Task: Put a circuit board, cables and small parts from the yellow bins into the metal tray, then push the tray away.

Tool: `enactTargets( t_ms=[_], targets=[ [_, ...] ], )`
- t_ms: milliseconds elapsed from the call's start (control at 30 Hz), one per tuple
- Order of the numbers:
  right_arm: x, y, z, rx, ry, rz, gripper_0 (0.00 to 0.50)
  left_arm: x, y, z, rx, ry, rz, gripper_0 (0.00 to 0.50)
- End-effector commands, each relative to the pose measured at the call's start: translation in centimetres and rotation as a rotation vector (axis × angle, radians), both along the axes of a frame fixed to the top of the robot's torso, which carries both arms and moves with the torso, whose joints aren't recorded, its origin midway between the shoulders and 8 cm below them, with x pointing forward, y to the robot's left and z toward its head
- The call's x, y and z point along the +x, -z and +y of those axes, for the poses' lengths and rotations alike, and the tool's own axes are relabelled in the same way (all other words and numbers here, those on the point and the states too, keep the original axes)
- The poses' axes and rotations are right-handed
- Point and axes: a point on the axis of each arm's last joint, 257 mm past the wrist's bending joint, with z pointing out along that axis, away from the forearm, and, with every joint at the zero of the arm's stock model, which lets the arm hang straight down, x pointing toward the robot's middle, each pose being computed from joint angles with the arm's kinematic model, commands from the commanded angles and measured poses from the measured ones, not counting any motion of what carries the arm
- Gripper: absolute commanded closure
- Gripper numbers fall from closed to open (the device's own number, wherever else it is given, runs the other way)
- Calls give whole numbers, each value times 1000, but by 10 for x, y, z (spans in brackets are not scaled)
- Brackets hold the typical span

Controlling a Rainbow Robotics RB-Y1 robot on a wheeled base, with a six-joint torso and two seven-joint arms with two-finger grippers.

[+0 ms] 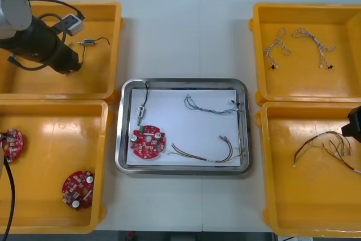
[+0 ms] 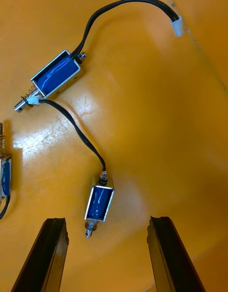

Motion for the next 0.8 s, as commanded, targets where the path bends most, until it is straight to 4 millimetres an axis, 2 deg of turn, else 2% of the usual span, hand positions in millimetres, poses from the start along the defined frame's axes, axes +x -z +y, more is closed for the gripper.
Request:
enactTargets(
  t_ms=[33, 567, 800],
  targets=[
    [-1, -2, -4, 11, 19, -11, 0, 5, -13, 16, 116, 89, -61, 0],
    [-1, -2, -4, 11, 19, -11, 0, 9, 2, 21, 169, 91, -76, 0],
    [-1, -2, -4, 11, 19, -11, 0, 12, 5, 14, 170, 89, -86, 0]
  ],
)
